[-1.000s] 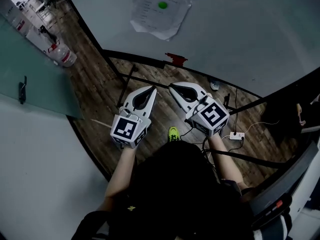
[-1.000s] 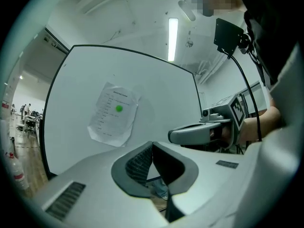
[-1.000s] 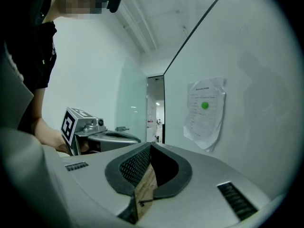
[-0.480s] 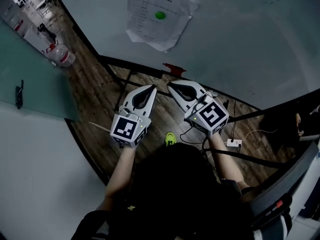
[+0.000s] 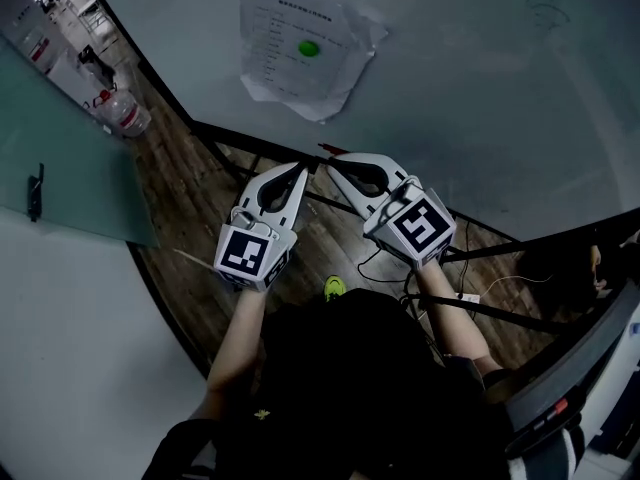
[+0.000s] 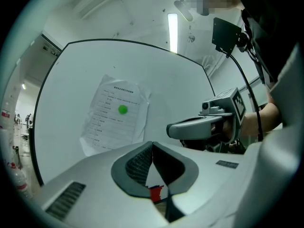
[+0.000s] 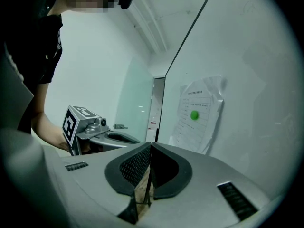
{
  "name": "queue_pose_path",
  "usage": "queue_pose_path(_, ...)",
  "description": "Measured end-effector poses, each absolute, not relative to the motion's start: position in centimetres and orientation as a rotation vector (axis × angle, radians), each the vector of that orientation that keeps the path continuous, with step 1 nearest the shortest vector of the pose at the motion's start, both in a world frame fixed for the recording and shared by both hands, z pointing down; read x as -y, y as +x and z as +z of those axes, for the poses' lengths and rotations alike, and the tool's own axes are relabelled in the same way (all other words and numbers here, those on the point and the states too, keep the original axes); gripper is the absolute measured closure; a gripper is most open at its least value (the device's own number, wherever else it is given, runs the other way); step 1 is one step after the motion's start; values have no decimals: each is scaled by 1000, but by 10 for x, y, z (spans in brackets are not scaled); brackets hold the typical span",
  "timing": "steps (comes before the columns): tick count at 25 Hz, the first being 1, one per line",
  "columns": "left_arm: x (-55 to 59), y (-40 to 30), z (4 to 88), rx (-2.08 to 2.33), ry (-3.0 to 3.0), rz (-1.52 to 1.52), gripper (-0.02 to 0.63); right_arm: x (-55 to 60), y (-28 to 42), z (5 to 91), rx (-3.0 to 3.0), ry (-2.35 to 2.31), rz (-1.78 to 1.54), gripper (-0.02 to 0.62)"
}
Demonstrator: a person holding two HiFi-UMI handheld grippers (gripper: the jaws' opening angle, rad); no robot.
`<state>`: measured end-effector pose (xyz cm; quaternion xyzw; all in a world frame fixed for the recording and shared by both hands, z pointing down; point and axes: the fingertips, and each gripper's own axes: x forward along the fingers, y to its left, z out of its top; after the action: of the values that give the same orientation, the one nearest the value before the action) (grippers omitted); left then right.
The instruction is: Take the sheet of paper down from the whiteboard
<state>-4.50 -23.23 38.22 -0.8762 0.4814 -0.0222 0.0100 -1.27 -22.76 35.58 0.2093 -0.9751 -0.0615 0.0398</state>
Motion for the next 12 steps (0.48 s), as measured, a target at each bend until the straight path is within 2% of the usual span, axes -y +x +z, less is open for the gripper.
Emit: queue_pose_path(12, 263, -29, 360, -1473, -2661, -86, 583, 253, -12, 335, 3013, 624, -248, 591)
